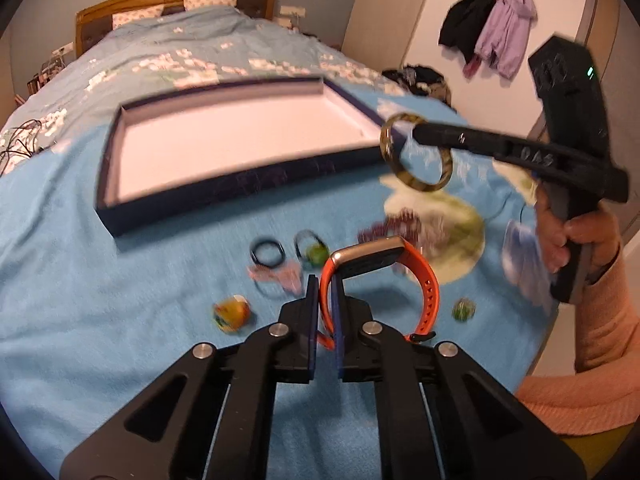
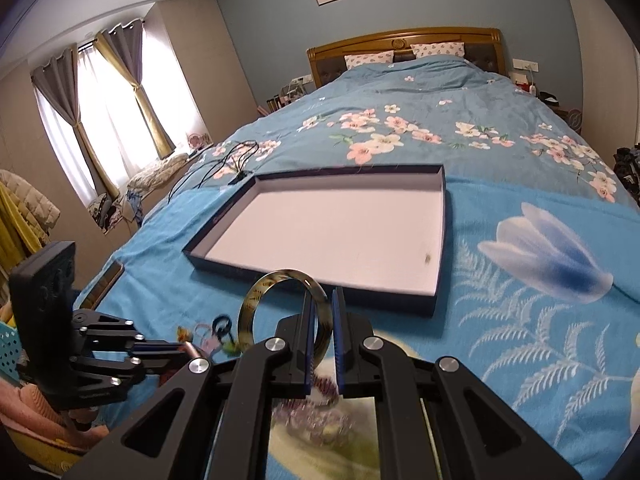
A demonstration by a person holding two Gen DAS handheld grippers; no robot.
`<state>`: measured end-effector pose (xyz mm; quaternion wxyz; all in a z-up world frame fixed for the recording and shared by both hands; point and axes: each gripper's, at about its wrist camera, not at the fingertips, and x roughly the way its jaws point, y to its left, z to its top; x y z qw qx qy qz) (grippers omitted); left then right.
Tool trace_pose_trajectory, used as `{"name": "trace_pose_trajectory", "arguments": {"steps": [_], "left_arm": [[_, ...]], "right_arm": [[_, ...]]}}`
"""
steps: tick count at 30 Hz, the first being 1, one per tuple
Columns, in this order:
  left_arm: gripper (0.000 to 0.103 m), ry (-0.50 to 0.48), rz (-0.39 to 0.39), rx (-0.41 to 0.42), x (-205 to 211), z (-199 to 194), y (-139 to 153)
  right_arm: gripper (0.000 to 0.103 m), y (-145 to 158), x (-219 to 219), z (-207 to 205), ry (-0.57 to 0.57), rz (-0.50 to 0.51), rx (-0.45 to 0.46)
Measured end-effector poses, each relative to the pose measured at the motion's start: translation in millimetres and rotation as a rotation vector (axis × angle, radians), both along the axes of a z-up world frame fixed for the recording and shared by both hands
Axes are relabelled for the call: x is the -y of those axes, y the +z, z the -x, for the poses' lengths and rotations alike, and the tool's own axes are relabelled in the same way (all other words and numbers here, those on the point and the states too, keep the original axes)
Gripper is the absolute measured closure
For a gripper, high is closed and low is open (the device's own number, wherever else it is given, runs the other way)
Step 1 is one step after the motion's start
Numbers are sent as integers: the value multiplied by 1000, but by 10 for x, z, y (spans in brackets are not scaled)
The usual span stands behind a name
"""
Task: Organize jewelry
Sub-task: 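Carry the watch band with the left tool while the right tool carries the bangle into the tray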
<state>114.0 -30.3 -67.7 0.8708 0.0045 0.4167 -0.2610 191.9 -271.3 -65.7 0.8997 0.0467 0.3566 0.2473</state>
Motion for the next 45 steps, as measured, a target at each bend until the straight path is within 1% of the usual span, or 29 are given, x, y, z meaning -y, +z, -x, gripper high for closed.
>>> {"name": "trace_pose_trajectory", "arguments": {"steps": [3, 6, 9, 11, 15, 19, 24, 30, 34, 38, 45], "left_arm": [[96, 32, 18, 35, -109, -136, 174], [96, 78, 13, 65, -213, -341, 314], [96, 116, 14, 72, -307, -602, 412], [96, 143, -1, 73, -345, -806, 447], [96, 177, -6, 51, -423, -1200, 467], [96, 211, -18, 28, -415, -1611, 436], [96, 237, -43, -15, -374, -2037, 288], [96, 259, -64, -61, -357, -2445, 118], [96, 266, -93, -79, -317, -2615, 31], [95, 284, -103, -105, -314, -2748, -43], [96, 301, -116, -135, -288, -2874, -127]], "right_arm": [[96, 65, -6, -124, -15, 1, 20], [96, 130, -35, -323, -22, 6, 32], [96, 154, -94, -539, -36, 25, 42], [96, 154, -135, -683, -45, 38, 41], [96, 122, -226, -991, -57, 63, 29], [96, 69, -293, -1278, -68, 77, 1], [96, -53, -373, -1567, -82, 103, -45], [96, -216, -463, -1833, -84, 138, -115], [96, -254, -495, -1947, -85, 147, -154], [96, -333, -492, -2057, -98, 150, -205], [96, -373, -492, -2154, -128, 147, -237]]}}
